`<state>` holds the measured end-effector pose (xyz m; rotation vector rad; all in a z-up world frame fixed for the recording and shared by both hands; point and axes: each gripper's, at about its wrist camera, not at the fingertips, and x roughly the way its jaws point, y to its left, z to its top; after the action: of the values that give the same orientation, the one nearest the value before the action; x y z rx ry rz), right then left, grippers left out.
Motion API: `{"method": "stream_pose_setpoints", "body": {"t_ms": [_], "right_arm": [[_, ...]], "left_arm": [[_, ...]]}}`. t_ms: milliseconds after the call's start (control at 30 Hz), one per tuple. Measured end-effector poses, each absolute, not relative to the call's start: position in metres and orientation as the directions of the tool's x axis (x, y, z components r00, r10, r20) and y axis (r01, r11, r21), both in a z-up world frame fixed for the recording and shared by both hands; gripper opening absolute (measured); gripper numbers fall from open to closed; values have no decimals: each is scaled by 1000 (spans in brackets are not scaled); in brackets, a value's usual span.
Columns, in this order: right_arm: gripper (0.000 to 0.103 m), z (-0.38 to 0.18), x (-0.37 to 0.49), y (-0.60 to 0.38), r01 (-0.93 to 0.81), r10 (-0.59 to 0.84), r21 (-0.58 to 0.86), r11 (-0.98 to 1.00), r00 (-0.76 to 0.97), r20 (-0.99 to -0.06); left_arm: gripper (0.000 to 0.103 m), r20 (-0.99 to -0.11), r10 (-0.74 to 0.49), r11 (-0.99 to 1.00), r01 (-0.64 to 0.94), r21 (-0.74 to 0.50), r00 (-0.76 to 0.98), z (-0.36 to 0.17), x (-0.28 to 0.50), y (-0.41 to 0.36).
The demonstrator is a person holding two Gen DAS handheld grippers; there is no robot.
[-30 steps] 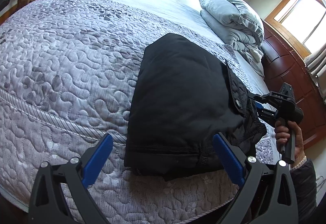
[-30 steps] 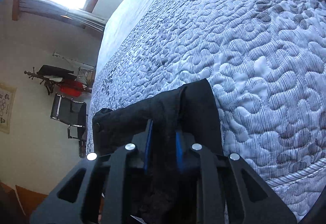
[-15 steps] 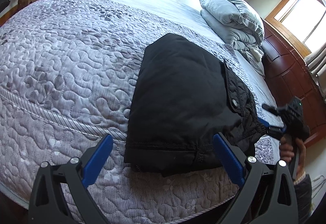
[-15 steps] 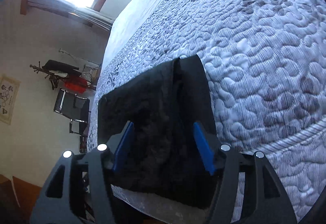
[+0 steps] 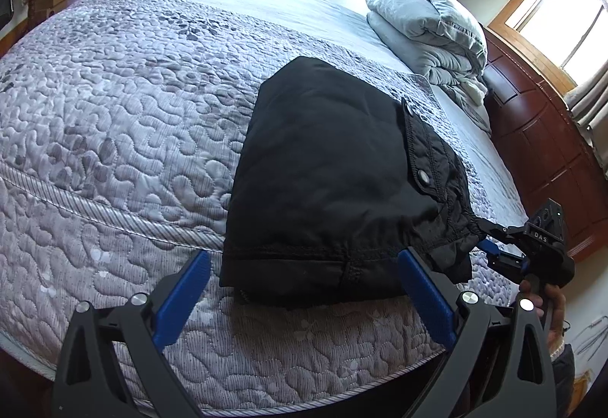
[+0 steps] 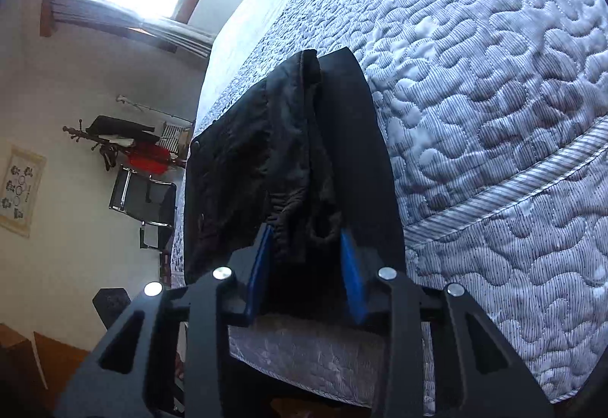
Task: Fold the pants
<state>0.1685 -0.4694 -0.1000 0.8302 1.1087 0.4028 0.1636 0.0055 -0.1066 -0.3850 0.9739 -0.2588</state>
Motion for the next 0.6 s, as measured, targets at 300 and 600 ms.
{"method": "stream_pose_setpoints", "body": {"t_ms": [300, 600], "right_arm": [[33, -103, 169, -470, 111, 665, 756, 645, 407, -627], [41, -94, 164, -478, 75, 681, 780, 621, 443, -584]], "left_arm": [[99, -765, -384, 899, 21, -437, 517, -108, 179, 22], [99, -749, -412, 885, 30, -465, 519, -98, 198, 47]]}}
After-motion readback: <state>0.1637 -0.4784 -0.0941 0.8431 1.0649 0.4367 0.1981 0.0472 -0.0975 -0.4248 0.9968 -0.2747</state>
